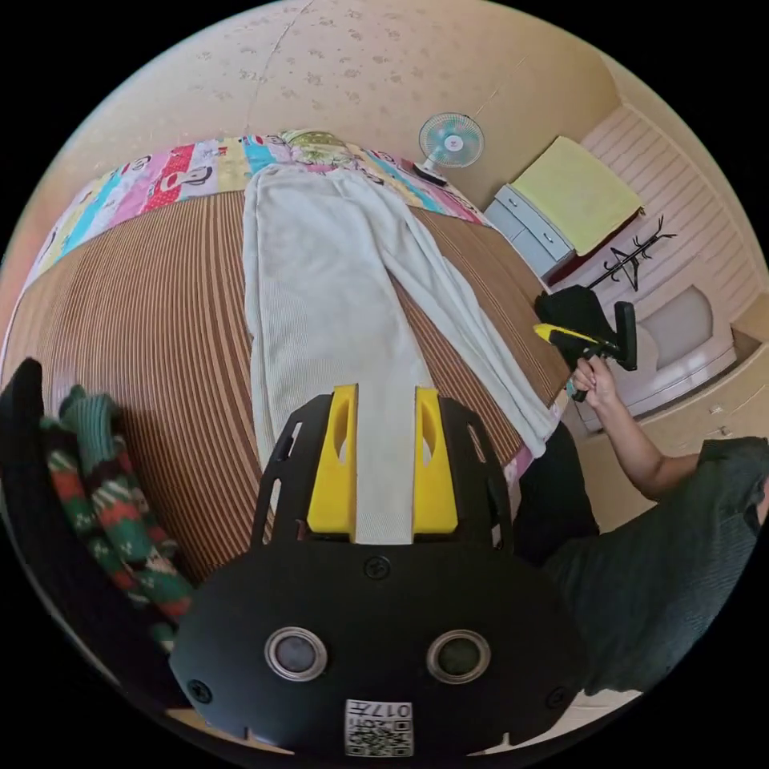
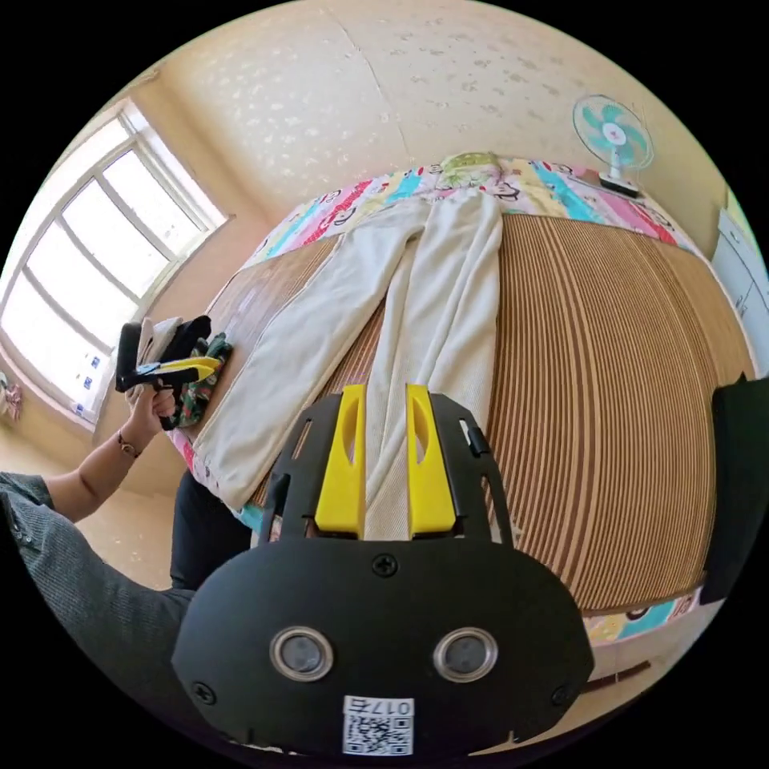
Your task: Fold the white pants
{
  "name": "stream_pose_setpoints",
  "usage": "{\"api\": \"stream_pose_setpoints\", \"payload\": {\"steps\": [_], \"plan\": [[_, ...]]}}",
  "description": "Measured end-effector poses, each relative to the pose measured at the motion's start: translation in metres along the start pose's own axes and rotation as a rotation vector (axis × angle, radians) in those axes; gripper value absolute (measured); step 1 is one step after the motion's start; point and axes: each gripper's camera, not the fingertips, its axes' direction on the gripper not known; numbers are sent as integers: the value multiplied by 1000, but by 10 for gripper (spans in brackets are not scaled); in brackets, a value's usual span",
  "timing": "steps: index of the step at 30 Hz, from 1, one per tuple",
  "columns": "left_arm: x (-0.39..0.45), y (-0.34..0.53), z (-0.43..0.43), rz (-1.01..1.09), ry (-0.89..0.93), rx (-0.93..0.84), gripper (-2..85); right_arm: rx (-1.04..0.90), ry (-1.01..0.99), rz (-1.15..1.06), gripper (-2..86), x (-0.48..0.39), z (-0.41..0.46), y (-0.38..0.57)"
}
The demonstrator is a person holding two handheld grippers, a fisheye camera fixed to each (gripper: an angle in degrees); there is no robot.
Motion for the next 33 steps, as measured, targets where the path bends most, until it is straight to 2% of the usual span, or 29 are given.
{"api": "stream_pose_setpoints", "payload": {"steps": [5, 8, 12, 18, 24, 33], "plan": [[27, 108, -13, -170, 4, 60, 111, 66, -99, 242, 53, 19, -31, 85], [39, 136, -40, -230, 18, 140, 109, 78, -162, 171, 38, 10, -44, 85], [57, 153, -73, -310, -55, 248, 104, 104, -95, 22, 24, -26, -69, 63], [96, 165, -115, -256, -88, 304, 101, 215, -160, -42, 11, -61, -105, 63], [127, 196, -164, -231, -209, 293, 100, 181, 13, -121, 5, -90, -139, 89], [175, 267, -231, -307, -304, 341, 99, 158, 306, -102, 3, -114, -186, 152]]}}
